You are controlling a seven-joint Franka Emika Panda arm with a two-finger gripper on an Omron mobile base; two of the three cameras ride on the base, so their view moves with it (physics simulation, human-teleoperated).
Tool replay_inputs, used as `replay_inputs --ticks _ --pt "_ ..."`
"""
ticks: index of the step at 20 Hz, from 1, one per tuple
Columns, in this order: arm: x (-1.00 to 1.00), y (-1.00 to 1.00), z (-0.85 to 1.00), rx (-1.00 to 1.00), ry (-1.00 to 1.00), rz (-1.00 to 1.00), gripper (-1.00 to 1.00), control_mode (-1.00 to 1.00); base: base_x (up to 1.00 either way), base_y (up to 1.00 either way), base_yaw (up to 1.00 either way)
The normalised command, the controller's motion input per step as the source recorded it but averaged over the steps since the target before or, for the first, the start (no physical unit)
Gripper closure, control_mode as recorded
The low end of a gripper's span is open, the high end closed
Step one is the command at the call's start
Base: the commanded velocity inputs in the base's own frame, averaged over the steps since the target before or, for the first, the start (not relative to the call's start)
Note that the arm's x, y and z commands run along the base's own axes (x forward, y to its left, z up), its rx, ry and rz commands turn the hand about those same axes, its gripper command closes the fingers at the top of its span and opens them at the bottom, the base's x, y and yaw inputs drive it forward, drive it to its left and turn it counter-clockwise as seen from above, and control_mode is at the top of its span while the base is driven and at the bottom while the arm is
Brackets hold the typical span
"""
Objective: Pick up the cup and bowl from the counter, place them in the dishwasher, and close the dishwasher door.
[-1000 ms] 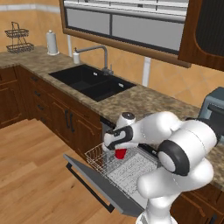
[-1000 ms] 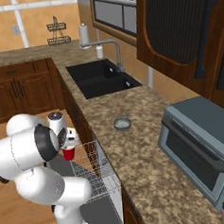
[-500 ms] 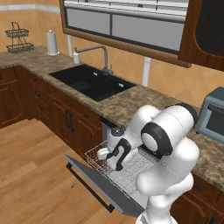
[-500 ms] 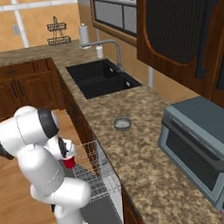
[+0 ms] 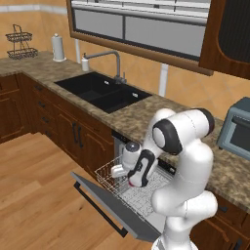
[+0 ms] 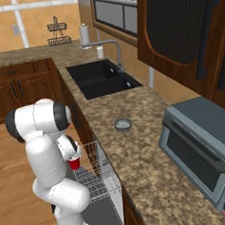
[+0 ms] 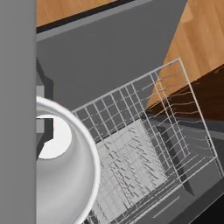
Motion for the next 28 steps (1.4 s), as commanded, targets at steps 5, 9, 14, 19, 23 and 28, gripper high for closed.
replay_inputs --ticks 5,9,14,19,23,28 --pt "0.17 0.00 -0.45 -0.07 0.00 -0.01 1.00 -1.00 0.00 0.00 0.00" --pt "0.11 0.00 -0.64 -0.08 0.00 0.00 1.00 -1.00 0.00 0.00 0.00" --pt "0.08 0.00 -0.67 -0.09 0.00 0.00 1.00 -1.00 0.00 0.00 0.00" --pt "0.20 0.00 -0.48 -0.03 0.02 0.00 1.00 -1.00 0.00 0.00 0.00" --pt "0.15 0.00 -0.50 -0.03 0.01 0.00 1.00 -1.00 0.00 0.00 0.00" --pt "0.05 0.00 -0.38 -0.01 0.00 0.00 1.00 -1.00 0.00 0.00 0.00"
